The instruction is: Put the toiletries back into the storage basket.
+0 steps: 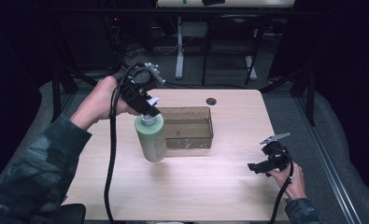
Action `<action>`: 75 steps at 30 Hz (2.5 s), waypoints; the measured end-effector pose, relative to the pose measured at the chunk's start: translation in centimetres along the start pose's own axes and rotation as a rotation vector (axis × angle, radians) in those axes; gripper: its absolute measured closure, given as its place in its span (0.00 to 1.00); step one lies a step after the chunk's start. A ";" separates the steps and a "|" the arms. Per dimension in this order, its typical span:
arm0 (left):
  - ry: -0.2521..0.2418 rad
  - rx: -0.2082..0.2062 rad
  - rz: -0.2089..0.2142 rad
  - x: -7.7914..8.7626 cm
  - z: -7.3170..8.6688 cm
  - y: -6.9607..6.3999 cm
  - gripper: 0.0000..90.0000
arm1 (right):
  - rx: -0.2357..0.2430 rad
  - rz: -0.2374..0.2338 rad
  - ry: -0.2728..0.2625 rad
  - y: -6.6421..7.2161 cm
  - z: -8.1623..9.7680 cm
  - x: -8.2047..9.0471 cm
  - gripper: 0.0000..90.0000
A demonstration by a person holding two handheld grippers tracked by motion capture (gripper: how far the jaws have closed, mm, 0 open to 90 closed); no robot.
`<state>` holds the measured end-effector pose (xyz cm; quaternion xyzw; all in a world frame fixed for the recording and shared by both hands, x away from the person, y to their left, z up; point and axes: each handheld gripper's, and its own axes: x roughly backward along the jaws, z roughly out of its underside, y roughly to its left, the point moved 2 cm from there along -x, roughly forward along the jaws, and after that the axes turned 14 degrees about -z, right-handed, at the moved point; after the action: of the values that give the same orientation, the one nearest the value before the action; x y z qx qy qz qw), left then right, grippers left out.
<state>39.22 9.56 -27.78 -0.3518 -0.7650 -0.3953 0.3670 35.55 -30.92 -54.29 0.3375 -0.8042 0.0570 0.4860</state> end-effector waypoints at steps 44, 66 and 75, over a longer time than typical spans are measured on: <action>0.050 0.048 -0.044 0.8 -3.7 5.1 0.70 | 0.018 -0.004 0.008 0.3 -0.4 0.1 0.00; 0.079 0.089 -0.074 -0.3 -5.0 7.2 0.70 | 0.025 0.004 0.014 0.3 -0.4 0.2 0.00; 0.081 0.103 -0.081 -1.2 -5.2 7.8 0.70 | 0.022 0.000 0.017 0.3 -0.4 0.2 0.00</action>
<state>47.72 8.21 -23.94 -0.2847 -0.7825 -0.3839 0.3990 35.65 -30.65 -53.83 0.3422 -0.7994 0.0686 0.4890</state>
